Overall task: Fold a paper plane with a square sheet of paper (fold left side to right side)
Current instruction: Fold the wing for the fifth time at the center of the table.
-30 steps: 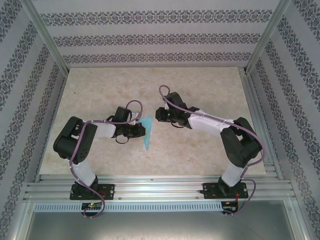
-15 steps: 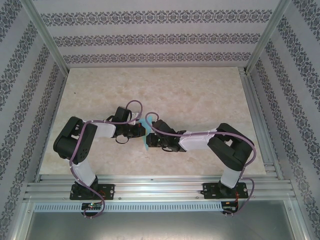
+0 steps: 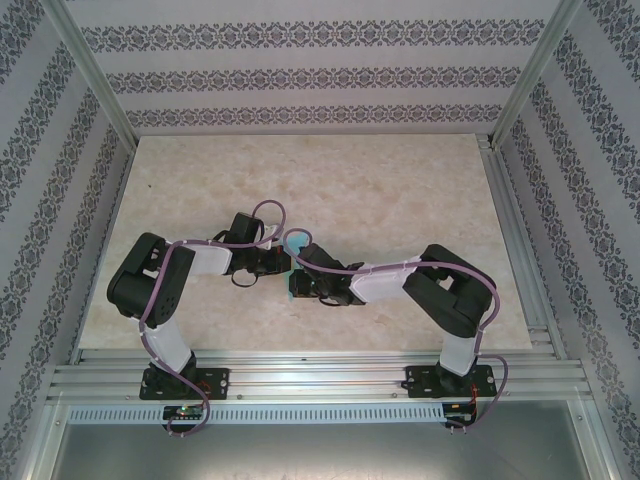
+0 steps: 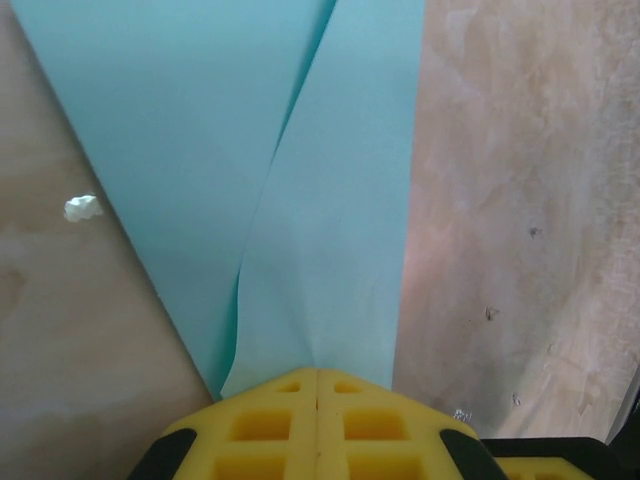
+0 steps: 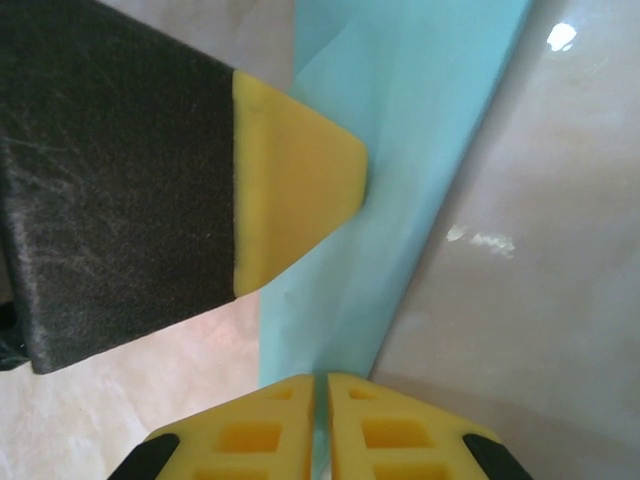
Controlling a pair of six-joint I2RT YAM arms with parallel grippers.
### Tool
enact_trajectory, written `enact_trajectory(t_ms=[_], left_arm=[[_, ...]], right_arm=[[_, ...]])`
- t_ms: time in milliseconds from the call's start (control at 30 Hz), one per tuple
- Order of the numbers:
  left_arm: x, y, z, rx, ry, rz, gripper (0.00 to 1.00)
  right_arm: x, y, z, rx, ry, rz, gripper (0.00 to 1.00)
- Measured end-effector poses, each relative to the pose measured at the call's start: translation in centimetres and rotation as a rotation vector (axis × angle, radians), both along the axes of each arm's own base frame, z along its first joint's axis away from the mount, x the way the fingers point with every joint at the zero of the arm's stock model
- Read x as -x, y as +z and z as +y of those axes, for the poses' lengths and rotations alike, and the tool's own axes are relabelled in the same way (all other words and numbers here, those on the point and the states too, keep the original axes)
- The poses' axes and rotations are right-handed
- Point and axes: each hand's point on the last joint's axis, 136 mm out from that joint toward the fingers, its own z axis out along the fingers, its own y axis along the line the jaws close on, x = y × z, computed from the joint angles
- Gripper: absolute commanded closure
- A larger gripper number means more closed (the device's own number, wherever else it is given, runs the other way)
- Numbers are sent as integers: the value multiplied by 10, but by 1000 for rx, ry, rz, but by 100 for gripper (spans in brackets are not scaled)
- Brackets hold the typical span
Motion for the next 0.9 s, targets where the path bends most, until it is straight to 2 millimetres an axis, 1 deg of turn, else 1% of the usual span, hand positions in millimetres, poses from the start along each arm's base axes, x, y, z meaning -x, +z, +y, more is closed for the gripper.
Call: enact_trajectory(t_ms=[100,267,433,533,667,733,800,900], left_arm=[[0,0,0,-1,-2,0,100],[0,0,0,-3,-9,-6,100],[1,0,0,-4,-12,-8,100],[1,0,0,-4,-12,-8,100],[0,0,0,-4,-12,-8,100],[0,0,0,-4,-12,-8,100],[0,0,0,-4,-12,-8,100],[0,0,0,-4,-12,-8,100]], right_arm=[[4,0,3,-4,1,-2,87],[16,0,10,-5,28,-3,87],[41,1,10,4,78,22,86],[46,10,7,3,88,24,85],[34,36,7,-56,67,-18,84],[26,45,7,-77,54,-40,84],[20,46,6,-76,47,-52,84],[12,40,8,-63,43,-54,84]])
